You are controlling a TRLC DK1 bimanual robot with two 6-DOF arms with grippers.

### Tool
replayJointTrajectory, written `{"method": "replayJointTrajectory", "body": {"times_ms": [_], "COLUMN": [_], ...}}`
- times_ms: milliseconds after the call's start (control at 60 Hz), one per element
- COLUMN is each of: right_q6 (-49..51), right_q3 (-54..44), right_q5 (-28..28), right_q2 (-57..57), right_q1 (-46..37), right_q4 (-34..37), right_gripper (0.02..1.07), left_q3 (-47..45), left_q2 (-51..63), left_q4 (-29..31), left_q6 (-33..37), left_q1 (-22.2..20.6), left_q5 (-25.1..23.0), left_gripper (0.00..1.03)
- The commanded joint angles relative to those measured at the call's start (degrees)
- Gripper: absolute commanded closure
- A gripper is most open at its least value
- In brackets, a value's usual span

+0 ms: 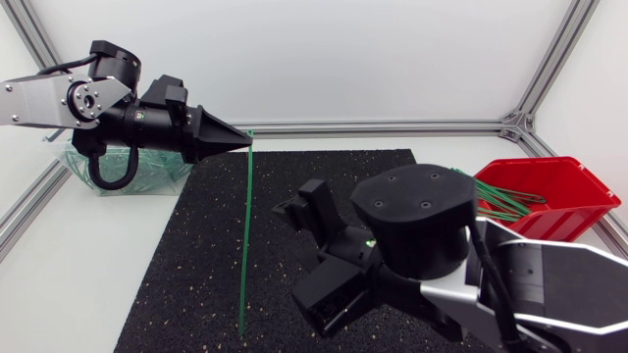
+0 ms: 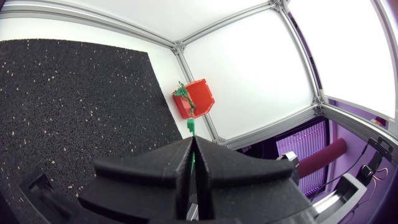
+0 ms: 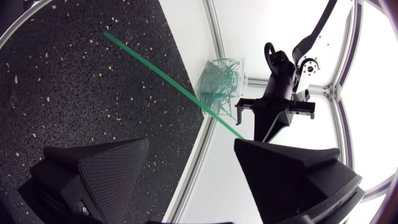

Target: Take a green cable tie from the red box, thread the tail through the head to close it, then place it in the transparent bin on the left.

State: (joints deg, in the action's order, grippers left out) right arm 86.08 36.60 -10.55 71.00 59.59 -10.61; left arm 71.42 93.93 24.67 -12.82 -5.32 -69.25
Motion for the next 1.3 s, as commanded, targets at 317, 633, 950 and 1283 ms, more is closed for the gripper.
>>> {"method": "replayJointTrajectory", "body": {"times_ms": [317, 633, 950, 1283], "right_q6": [11.12, 21.41, 33.62, 37.23], "right_q3": [-5.49, -7.86, -11.02, -9.97], "right_q5": [8.17, 16.87, 25.75, 31.55], "right_q2": [6.08, 10.65, 16.45, 21.46], "right_q1": [-0.62, -3.96, -5.1, -5.63], "right_q4": [-14.09, -23.49, -33.33, -38.34], "right_gripper": [0.07, 0.07, 0.07, 0.07], "left_q3": [4.08, 7.07, 7.42, 7.6], "left_q2": [4.07, 6.0, 6.97, 7.06], "left_q4": [7.85, 17.17, 21.13, 22.36], "left_q6": [7.63, 15.54, 20.55, 22.22], "left_q1": [0.4, -0.04, -0.39, -0.92], "left_q5": [-1.06, -1.15, -1.23, -1.23], "left_gripper": [1.0, 1.0, 1.0, 1.0]}}
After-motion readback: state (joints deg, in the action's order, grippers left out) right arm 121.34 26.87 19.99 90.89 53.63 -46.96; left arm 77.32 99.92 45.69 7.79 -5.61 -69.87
